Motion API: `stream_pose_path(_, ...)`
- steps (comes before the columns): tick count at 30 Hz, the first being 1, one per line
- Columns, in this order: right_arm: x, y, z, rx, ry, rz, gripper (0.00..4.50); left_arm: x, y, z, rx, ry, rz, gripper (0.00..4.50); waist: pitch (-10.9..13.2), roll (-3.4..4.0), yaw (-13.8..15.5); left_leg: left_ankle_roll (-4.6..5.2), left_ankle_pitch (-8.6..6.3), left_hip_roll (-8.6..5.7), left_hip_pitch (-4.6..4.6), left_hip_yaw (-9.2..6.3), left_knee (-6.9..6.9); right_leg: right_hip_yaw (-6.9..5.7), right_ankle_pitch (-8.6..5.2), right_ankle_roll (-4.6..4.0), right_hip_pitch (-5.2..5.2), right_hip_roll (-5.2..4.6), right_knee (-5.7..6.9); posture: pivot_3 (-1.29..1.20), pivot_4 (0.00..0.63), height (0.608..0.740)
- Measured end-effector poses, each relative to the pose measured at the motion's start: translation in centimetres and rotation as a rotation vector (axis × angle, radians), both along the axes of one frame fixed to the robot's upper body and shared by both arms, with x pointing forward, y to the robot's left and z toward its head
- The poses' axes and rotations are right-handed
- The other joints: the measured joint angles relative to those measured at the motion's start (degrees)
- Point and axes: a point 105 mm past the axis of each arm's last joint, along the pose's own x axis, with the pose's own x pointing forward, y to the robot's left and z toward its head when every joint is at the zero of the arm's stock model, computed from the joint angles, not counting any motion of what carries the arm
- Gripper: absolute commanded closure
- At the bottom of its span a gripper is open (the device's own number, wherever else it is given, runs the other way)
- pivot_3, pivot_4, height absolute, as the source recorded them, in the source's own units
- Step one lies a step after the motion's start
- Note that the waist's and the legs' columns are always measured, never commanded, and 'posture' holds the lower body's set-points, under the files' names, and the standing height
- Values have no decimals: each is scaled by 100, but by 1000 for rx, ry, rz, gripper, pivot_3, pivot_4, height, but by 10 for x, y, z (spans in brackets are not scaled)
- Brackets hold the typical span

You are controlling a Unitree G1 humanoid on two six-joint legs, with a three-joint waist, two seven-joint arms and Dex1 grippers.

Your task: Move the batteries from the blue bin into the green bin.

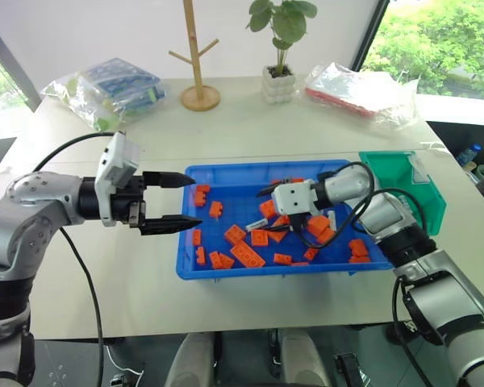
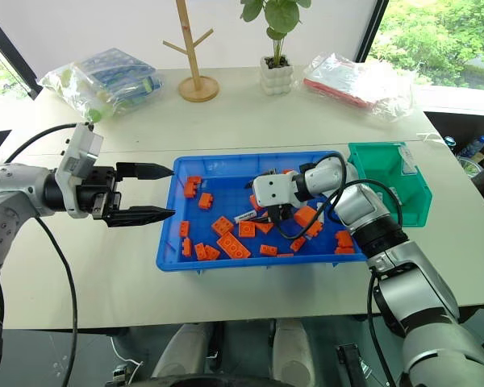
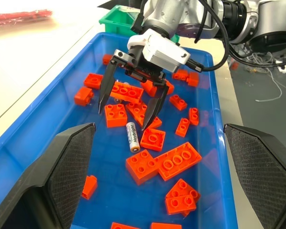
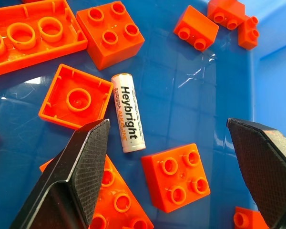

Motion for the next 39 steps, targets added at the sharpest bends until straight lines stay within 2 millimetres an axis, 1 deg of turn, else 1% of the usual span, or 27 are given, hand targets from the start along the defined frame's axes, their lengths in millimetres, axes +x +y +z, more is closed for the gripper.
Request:
stream_pose_path(5,-1,2,-1,-5,8,11,473,2,0,5,-5,-16,-1,0,-1,-2,1,0,0,0,7,0,0,0,0,0,8,0,-1,0,150,692)
stream_pose_path(9,-5,6,-3,-23,41,41,473,3,0,6,-6,-18,-2,0,-1,-2,-2,0,0,0,14,-1,0,0,0,0,13,0,0,0,150,692)
stream_pose_path(10,-7,8,-4,-36,58,54,473,3,0,6,-6,-19,-2,0,-1,-2,-5,0,0,0,15,-2,0,0,0,0,13,0,0,0,150,692)
stream_pose_path(12,-12,12,-13,-87,103,89,473,3,0,6,-7,-21,-2,0,-1,-1,-7,0,0,0,16,-3,0,0,0,0,13,0,1,0,150,692)
stream_pose_path(15,-14,20,-10,-139,117,126,473,4,-2,6,-14,-21,-5,0,-1,-1,-23,0,0,0,18,-6,0,2,0,0,13,0,2,0,150,692)
stream_pose_path(20,-11,22,-11,-207,132,140,473,5,-2,5,-18,-23,1,0,-1,-2,-4,-1,1,-1,18,-7,0,2,0,0,14,1,2,0,150,692)
stream_pose_path(21,-10,23,-10,-211,133,138,1026,5,-2,5,-20,-23,3,0,-1,-2,-5,-2,1,-1,18,-7,0,2,0,0,14,1,2,0,150,692)
stream_pose_path(22,-9,23,-11,-213,138,134,1336,5,-3,5,-22,-24,5,0,-1,-2,-5,-3,1,-2,18,-8,0,2,0,0,14,1,2,0,150,692)
stream_pose_path(23,-8,22,-12,-217,149,128,1747,6,-3,5,-22,-24,8,0,-1,-2,-6,-3,2,-2,18,-8,0,2,0,0,14,1,2,0,150,692)
stream_pose_path(24,-8,21,-13,-218,163,121,2317,6,-3,5,-23,-25,9,0,-1,-2,-7,-4,2,-2,18,-8,0,2,0,0,14,1,2,0,150,692)
stream_pose_path(28,-10,18,-15,-227,212,110,4372,7,-3,4,-22,-26,15,0,-1,-2,-10,-5,3,-3,18,-9,0,2,0,0,14,1,3,0,150,692)
stream_pose_path(29,-10,18,-15,-223,220,105,4462,7,-3,5,-22,-27,15,0,-1,-2,-10,-5,3,-3,19,-9,0,2,0,0,15,1,3,0,150,692)
stream_pose_path(35,-6,17,-9,-176,257,33,4460,7,-3,6,-22,-37,9,0,-1,-2,-7,-6,3,-3,19,-9,0,3,0,0,15,1,3,0,150,692)
stream_pose_path(37,-5,21,5,-98,270,-22,4460,6,-5,5,-20,-33,1,0,0,-1,-3,-6,3,-1,18,-11,0,3,0,0,13,1,3,0,150,692)
stream_pose_path(39,-4,23,25,1,276,-73,4460,6,-7,1,-17,-21,-10,0,0,-1,4,-6,3,-1,16,-12,-1,4,0,0,12,0,3,0,150,692)
